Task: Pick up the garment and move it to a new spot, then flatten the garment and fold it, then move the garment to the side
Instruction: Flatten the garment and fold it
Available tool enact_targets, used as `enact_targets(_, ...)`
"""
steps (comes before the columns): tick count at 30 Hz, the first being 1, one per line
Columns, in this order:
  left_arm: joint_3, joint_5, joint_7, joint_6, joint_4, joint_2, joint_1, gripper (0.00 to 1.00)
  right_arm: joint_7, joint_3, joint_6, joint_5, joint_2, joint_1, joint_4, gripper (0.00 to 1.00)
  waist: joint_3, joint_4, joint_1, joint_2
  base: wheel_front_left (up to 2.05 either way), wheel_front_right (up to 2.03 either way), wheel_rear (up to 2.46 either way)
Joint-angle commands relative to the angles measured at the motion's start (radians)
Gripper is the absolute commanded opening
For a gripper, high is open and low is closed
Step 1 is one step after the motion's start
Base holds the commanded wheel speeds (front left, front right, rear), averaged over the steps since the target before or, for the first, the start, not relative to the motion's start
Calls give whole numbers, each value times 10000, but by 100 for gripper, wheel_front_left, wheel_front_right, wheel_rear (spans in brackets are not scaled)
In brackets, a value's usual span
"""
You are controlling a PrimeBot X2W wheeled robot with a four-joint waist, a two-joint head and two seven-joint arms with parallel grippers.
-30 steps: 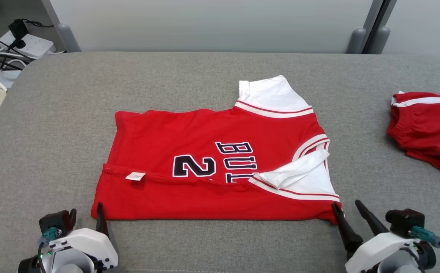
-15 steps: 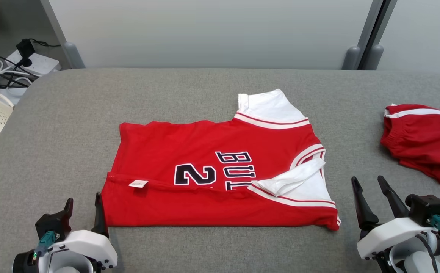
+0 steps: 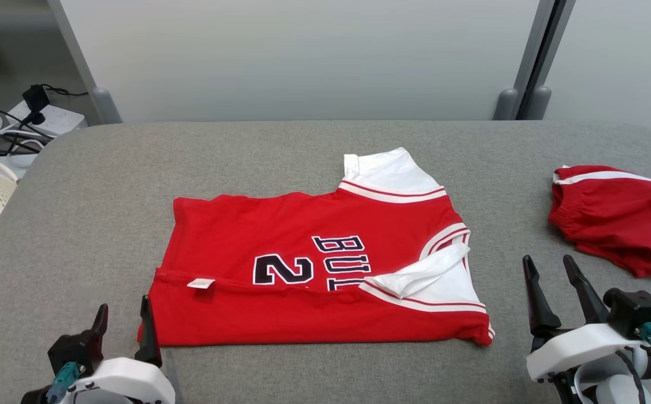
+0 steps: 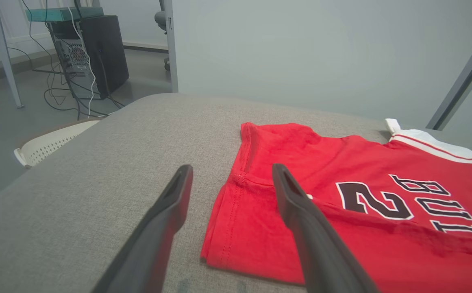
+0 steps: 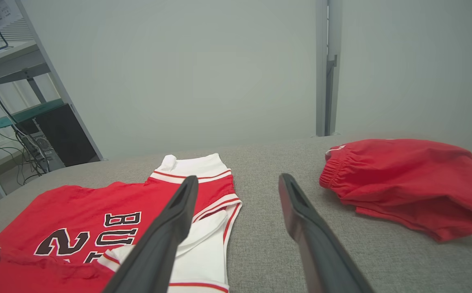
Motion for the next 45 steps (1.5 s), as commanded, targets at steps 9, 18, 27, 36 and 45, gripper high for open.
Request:
enact_targets(9,-22,-146,-61,-78,-317,188,-60,100,-120,153,42,-158,18,-86,-336,100,189,-56,0,-1,0,0,0)
enact_targets(18,-210,348,-61,-487,393,378,-1496,100,-120,315,42,-401,-198,-1447,31,100,1595,-165,0,-1,0,0,0)
enact_targets(27,-214,396,-61,-822,1473,835,-4236,100,-120,539,42,-613,-221,-3448,-30,100,3789,-210,0,-1,0,0,0)
enact_targets(36,-350,538,-61,-956,3077,1507,-6521,100,-120,956,42,-438,-15,-4108,-222,100,5030,-382,0,-1,0,0,0)
enact_targets(45,-304,496,-61,-907,4314,2111,-7828,100,-120,1009,42,-210,72,-4061,-346,100,5459,-566,0,-1,0,0,0)
